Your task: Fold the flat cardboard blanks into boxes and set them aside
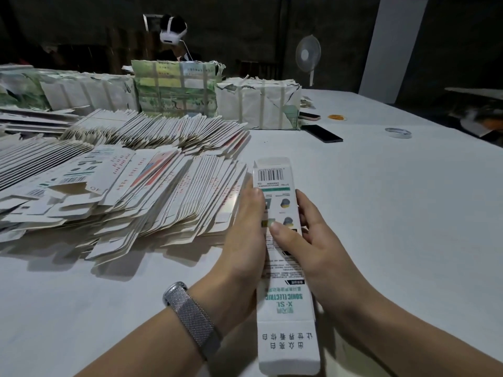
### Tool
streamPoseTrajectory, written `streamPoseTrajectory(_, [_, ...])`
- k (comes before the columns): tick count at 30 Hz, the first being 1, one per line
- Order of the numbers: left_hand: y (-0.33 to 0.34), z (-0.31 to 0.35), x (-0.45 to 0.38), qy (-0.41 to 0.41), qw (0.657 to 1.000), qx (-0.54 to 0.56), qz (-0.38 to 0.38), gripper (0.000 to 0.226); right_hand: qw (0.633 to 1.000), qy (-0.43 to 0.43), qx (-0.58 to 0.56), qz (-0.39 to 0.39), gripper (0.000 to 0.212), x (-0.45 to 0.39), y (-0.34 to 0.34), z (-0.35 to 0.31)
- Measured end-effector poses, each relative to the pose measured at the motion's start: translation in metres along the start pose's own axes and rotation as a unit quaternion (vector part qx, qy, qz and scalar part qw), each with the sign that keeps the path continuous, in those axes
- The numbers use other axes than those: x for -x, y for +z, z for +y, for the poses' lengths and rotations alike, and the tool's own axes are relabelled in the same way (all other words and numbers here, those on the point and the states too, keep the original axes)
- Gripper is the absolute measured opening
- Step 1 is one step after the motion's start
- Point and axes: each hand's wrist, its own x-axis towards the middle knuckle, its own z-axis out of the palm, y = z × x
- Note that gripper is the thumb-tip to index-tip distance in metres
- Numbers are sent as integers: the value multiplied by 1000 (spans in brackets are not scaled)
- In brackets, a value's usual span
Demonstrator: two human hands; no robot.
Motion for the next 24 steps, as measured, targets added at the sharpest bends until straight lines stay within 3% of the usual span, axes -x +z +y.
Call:
streamPoseTrajectory(8, [2, -7, -1, 45, 998, -41, 6, 48, 997, -38, -22, 63, 26, -8, -13, -8])
streamPoseTrajectory(11, [2, -7, -2, 83, 996, -43, 1, 36, 996, -49, -9, 74, 28, -9, -15, -7])
streamPoseTrajectory(15, [-2, -6, -3, 85, 995, -21, -45, 57, 996, -57, -7, 68, 29, -10, -17, -3])
streamPoseTrajectory(24, [-4, -5, -9, 109, 991, -43, -58, 45, 997, -60, -3, 38, 37, -9, -17, -2])
